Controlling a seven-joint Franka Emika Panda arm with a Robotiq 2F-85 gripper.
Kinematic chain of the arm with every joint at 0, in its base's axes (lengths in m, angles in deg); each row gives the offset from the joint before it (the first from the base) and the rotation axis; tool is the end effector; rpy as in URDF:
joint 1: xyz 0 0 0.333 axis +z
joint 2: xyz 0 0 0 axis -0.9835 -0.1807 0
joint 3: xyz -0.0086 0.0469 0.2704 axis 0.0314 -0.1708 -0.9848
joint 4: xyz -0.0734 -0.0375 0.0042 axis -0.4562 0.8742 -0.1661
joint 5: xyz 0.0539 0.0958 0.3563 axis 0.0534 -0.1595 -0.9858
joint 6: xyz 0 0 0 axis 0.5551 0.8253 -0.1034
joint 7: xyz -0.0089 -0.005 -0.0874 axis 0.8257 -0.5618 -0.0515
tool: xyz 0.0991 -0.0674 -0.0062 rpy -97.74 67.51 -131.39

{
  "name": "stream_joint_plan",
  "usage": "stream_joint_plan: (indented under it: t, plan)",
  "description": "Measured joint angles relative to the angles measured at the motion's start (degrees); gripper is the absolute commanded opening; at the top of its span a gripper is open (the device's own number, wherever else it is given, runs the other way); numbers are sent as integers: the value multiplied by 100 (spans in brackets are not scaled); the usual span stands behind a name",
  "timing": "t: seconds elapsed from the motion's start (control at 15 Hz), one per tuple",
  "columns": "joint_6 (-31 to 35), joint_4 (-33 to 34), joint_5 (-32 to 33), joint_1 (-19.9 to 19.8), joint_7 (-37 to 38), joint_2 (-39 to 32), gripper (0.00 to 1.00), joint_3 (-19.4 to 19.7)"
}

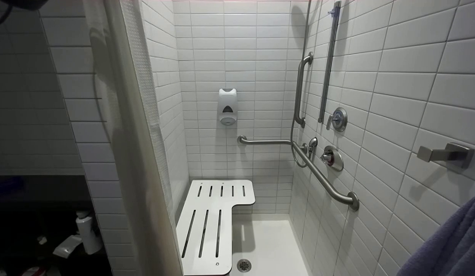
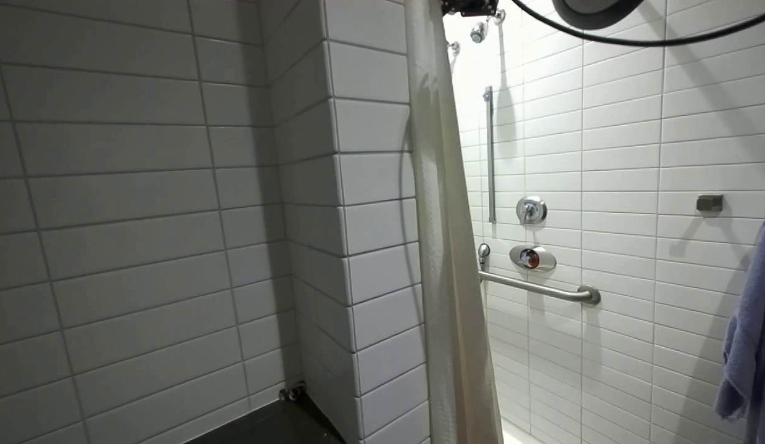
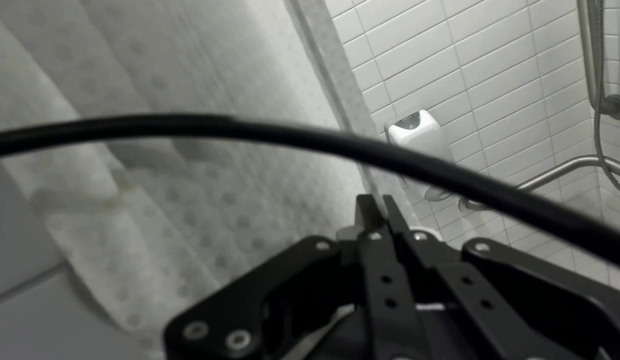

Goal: Move the shower curtain to the right

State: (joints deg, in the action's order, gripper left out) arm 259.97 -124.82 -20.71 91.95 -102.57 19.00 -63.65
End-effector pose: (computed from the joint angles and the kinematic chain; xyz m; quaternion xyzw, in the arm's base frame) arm 0.4358 0.0596 0.7027 0.1329 0.7374 0.1742 0.6389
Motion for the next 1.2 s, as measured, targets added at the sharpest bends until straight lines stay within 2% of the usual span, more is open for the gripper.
stream_joint_plan:
  t: [0.4,0.6,0.87,1.2]
  plan:
    - [-588,69,2,41,-189,143,0,7]
    - [-840,59,-1,122,-343,290,0,190]
    - [-842,-101,-2,364,-720,626,0,850]
    - [-296,-526,0,922,-1675,1416,0,2189]
